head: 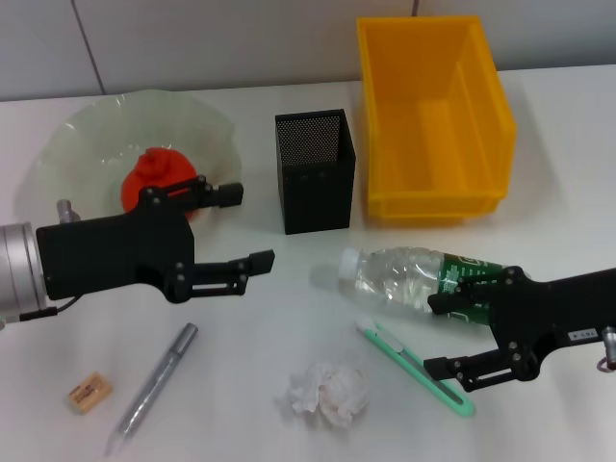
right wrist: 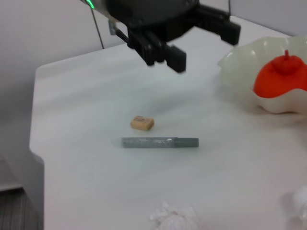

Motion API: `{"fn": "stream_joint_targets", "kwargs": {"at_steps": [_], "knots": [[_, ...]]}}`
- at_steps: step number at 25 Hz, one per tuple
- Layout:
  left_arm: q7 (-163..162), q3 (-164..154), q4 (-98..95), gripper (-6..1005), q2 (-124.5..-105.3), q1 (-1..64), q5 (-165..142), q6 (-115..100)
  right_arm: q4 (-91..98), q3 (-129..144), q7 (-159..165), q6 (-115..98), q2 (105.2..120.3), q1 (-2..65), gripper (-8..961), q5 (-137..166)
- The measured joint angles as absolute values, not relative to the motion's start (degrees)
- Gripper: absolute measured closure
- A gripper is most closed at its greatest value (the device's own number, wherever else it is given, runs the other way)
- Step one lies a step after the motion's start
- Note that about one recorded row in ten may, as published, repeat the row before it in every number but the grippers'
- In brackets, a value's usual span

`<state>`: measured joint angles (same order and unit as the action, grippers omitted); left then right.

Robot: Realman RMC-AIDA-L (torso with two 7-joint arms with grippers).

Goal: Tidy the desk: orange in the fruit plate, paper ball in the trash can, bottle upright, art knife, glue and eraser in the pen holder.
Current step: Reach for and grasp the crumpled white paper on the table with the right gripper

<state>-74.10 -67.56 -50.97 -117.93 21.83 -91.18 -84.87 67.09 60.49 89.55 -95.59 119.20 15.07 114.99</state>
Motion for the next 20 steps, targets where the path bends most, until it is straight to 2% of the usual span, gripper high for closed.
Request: {"fn": "stream_joint_targets", "kwargs": {"at_steps": [7, 20], "knots": [[-74.28, -67.14, -50.89, 140, -118.12, 21.17, -93.44, -84.75, 74.93, 66.46, 94.27, -96.83, 119.3, 15.97, 167, 117.3], [-73.71, -67.18, -51.12, 140, -118.21, 20.47, -93.53, -84.49, 75.61, 73.12, 96.44, -94.18, 119.22, 17.96, 166, 120.07]]}}
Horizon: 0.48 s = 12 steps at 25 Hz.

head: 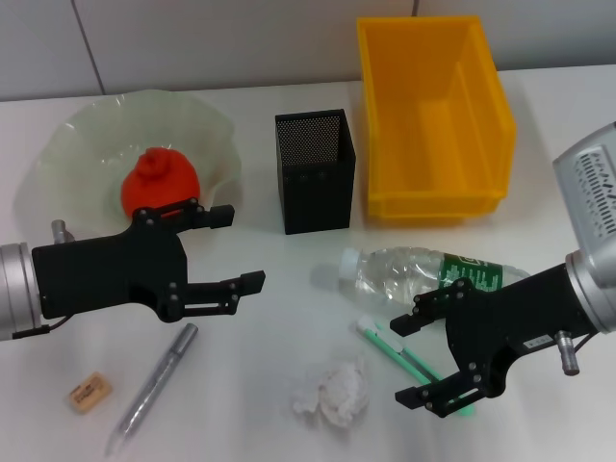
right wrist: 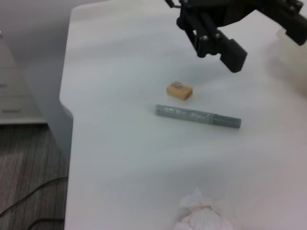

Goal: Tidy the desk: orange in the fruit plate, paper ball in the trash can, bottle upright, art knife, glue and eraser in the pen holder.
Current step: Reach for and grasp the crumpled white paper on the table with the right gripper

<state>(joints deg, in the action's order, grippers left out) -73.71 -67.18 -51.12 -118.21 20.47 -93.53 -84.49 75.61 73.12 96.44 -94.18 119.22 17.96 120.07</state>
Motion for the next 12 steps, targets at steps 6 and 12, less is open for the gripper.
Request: {"fn": "stream_joint_targets", "kwargs": {"at_steps": [6, 12], "knots": [[-73.69, -67.63, -50.85, 141, -118.24, 20.83, -94.18, -84.2, 75.59, 75.28, 97.9, -93.83, 119.31, 19.14, 166, 121.85], [-73.61, -67.86, -50.77, 141, -118.39, 21.1, -95.02, -83.79, 73.69, 78.33, 101.12, -93.71, 119.23, 21.92, 165, 122.19]]}}
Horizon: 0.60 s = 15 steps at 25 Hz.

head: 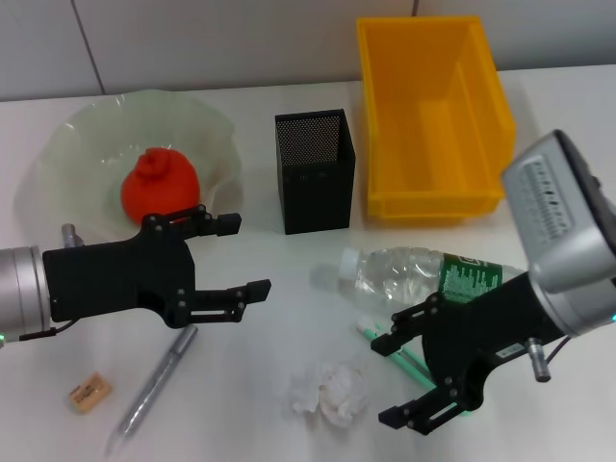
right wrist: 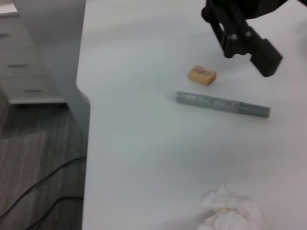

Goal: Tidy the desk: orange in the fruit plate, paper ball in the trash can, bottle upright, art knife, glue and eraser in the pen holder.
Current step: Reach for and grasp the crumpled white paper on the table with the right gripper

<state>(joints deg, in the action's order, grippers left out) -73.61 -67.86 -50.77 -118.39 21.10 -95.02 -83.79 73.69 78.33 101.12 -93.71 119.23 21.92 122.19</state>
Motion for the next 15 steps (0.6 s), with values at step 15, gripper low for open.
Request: {"fn": "stream_joint_targets", "kwargs": {"at_steps": [15], "knots": [[-72.06, -68.6, -50.04, 141, -118.39, 20.95, -95.21, -82.69, 71.89, 80.95, 104.31, -93.01, 119.2, 23.72, 165, 124.13]]}}
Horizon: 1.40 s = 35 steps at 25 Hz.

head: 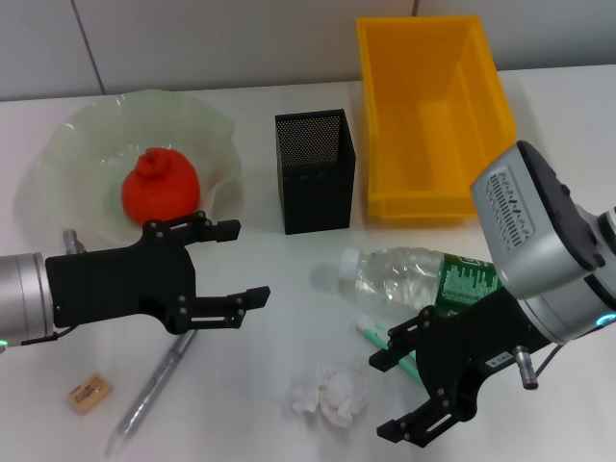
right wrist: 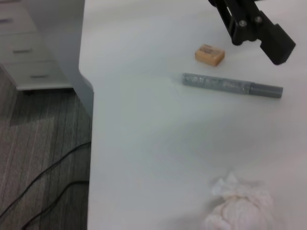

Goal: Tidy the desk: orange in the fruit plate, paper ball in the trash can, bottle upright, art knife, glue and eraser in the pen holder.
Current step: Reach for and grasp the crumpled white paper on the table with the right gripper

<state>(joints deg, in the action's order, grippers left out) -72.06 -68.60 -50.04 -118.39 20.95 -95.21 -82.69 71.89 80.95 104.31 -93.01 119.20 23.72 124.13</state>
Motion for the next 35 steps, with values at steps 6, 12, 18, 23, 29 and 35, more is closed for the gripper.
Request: {"fn": "stream_joint_targets", "kwargs": {"at_steps": [6, 12, 18, 23, 29, 35], "knots": [[-72.06, -68.64, -49.99, 141, -118.31, 21.18, -95.22, -82.66, 70.02, 80.95, 104.4, -92.32, 119.3, 24.99, 164, 124.16], [-71.37, -68.74, -49.88, 141, -118.38, 21.27, -96.47, -82.13, 70.77, 81.03, 104.39, -90.68, 119.3, 25.62, 164, 124.16], [-71.37, -69.48, -49.46, 141, -118.43, 21.27, -96.78, -81.23, 72.07, 81.11, 104.39, -90.36, 119.32, 25.77, 164, 124.16], [-71.37, -69.51, -49.38, 141, -118.46, 21.27, -96.78, -81.21, 70.81, 81.16, 104.51, -89.56, 119.34, 26.6, 163, 124.22], [-71.37, -69.52, -49.31, 142, -118.48, 21.4, -96.78, -81.21, 68.66, 82.61, 104.55, -87.42, 119.36, 27.24, 163, 124.2], [-71.32, -69.52, -49.27, 142, -118.48, 21.55, -96.77, -81.18, 67.12, 83.86, 104.57, -86.22, 119.39, 27.95, 163, 123.82]]}}
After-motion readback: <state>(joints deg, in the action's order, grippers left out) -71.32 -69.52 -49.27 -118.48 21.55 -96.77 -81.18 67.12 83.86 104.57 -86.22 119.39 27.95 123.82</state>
